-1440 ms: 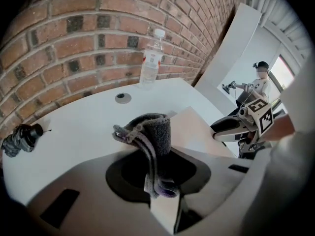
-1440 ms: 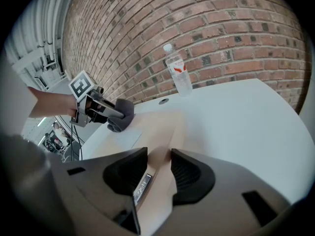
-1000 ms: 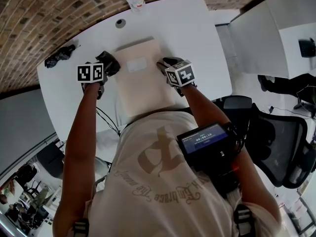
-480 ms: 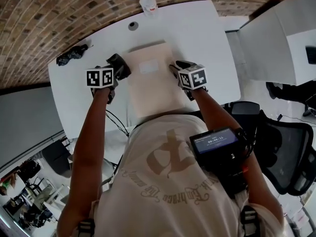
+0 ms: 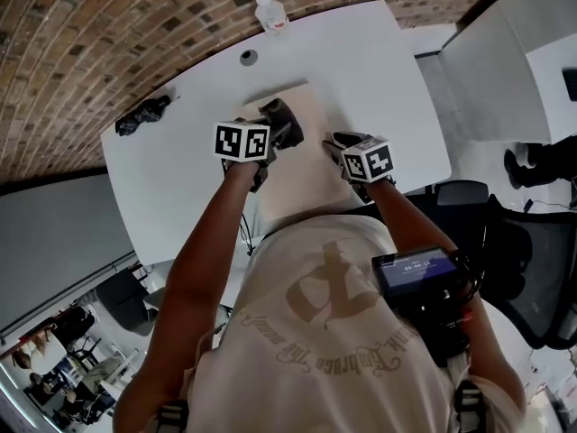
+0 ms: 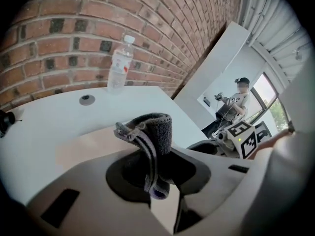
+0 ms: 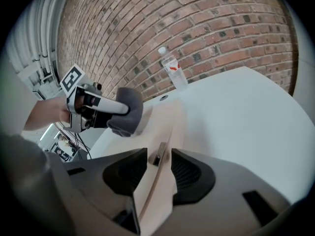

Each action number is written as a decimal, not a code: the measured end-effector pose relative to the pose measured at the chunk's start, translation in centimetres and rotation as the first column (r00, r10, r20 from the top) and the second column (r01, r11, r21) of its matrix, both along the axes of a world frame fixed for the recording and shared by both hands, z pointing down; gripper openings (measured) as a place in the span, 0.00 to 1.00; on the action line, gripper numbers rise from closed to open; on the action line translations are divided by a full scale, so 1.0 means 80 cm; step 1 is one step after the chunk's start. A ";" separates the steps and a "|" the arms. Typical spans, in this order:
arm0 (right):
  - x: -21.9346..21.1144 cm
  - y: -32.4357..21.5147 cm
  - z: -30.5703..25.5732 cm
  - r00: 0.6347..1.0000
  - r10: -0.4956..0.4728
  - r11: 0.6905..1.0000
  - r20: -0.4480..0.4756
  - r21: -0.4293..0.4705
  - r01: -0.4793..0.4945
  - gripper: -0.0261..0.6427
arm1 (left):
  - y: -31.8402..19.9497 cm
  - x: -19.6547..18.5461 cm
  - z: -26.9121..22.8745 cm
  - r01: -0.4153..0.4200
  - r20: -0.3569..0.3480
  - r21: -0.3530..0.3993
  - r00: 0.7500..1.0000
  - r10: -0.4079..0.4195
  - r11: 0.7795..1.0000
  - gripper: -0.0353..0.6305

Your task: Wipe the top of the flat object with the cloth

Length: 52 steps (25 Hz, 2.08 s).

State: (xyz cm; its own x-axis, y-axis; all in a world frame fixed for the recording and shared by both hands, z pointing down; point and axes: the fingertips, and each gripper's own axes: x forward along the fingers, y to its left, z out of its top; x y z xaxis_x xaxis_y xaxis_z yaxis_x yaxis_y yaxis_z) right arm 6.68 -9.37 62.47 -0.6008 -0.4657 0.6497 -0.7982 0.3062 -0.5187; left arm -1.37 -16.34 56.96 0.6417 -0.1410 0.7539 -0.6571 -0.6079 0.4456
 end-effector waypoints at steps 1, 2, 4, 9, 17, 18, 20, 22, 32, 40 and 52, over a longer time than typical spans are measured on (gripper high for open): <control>-0.001 0.005 0.001 1.000 0.000 1.000 -0.003 -0.006 0.000 0.28 | 0.001 0.015 0.000 -0.019 -0.014 -0.005 1.000 0.019 1.000 0.21; -0.002 0.009 0.002 1.000 0.001 1.000 -0.004 -0.012 -0.001 0.28 | 0.002 0.030 0.001 -0.039 -0.026 -0.011 0.999 0.039 0.999 0.21; -0.004 0.016 0.002 1.000 -0.004 1.000 -0.008 -0.018 0.004 0.28 | 0.004 0.057 0.005 -0.072 -0.042 -0.028 0.997 0.071 0.997 0.21; -0.006 0.020 0.003 0.999 -0.041 0.999 -0.026 -0.017 0.041 0.28 | 0.008 0.099 0.027 -0.110 -0.025 -0.076 0.994 0.108 0.991 0.21; -0.004 0.021 0.006 0.998 -0.062 0.998 -0.032 -0.016 0.061 0.28 | 0.007 0.087 0.047 -0.114 0.076 -0.072 0.990 0.120 0.991 0.21; -0.004 0.021 0.007 0.997 -0.061 0.998 -0.035 -0.016 0.061 0.28 | 0.007 0.082 0.048 -0.110 0.085 -0.070 0.990 0.116 0.991 0.21; -0.003 0.022 0.007 0.997 -0.067 0.998 -0.044 -0.016 0.066 0.28 | 0.006 0.067 0.048 -0.094 0.101 -0.067 0.990 0.100 0.993 0.21; -0.003 0.022 0.008 0.996 -0.073 0.997 -0.048 -0.017 0.072 0.28 | 0.005 0.049 0.048 -0.071 0.113 -0.063 0.990 0.078 0.995 0.21; 0.001 0.023 0.012 1.000 -0.022 0.999 -0.023 -0.044 0.021 0.28 | 0.011 -0.057 0.048 0.047 0.132 -0.054 0.990 -0.040 0.997 0.21; -0.002 0.021 0.014 0.999 -0.017 0.999 -0.042 -0.042 0.015 0.28 | 0.016 -0.128 0.049 0.130 0.105 -0.050 0.987 -0.124 0.990 0.21; -0.004 0.023 0.012 0.996 0.049 0.998 -0.078 -0.044 -0.052 0.28 | 0.031 -0.215 0.046 0.210 0.124 -0.040 0.971 -0.203 0.977 0.21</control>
State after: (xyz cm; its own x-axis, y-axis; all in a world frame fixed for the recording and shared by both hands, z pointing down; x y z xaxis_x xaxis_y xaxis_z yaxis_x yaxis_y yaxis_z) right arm 6.39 -7.52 63.39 -0.5248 -0.4630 0.7143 -0.8501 0.2416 -0.4679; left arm -18.58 -13.87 60.68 0.5088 -0.2192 0.8325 -0.8159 -0.4313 0.3851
